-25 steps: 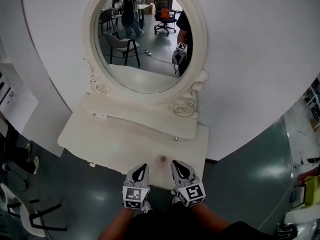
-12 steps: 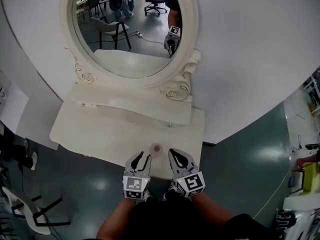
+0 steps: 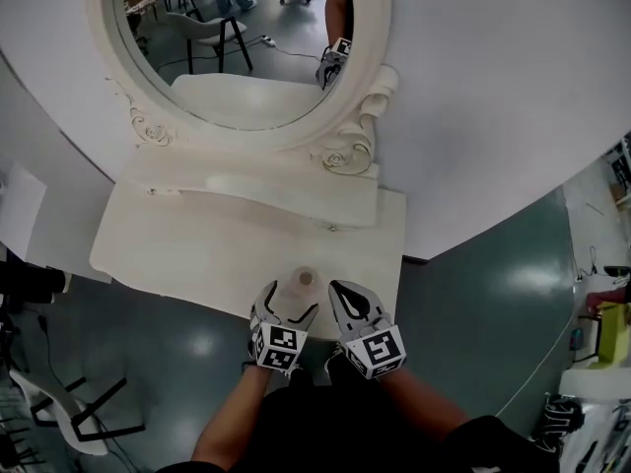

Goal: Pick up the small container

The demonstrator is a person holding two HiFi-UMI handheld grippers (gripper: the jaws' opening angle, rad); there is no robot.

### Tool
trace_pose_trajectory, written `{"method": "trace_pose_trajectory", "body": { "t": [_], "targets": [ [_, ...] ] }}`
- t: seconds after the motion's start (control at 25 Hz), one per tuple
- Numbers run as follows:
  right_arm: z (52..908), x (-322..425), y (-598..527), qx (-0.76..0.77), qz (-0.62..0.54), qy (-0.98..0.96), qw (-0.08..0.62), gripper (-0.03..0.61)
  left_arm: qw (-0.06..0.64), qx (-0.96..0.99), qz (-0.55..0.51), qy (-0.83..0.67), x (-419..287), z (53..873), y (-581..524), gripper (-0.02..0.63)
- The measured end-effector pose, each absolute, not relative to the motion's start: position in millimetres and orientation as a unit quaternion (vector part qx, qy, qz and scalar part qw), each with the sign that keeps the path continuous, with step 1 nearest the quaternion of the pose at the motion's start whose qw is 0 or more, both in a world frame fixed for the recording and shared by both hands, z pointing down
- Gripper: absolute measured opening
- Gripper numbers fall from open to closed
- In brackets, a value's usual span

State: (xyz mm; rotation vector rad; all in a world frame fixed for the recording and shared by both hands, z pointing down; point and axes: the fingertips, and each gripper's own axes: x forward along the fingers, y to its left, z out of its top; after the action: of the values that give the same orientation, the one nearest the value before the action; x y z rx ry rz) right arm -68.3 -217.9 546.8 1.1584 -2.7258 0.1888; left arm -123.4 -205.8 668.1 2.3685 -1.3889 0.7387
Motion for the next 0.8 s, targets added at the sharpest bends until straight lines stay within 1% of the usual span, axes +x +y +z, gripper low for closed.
{"method": "trace_pose_trajectory", "body": {
  "t": [0.16,0.8],
  "targets": [
    [560,-63,-223,0.388,0.074,-0.914,0.097,0.005,0.16,0.823,0.289,-0.462,-114,693,-215,0.456],
    [595,-39,-237,0.391,0.105,-0.906,0.123,0.005,0.177,0.82,0.323,-0.439,-93,726,-256,0.45]
  ]
}}
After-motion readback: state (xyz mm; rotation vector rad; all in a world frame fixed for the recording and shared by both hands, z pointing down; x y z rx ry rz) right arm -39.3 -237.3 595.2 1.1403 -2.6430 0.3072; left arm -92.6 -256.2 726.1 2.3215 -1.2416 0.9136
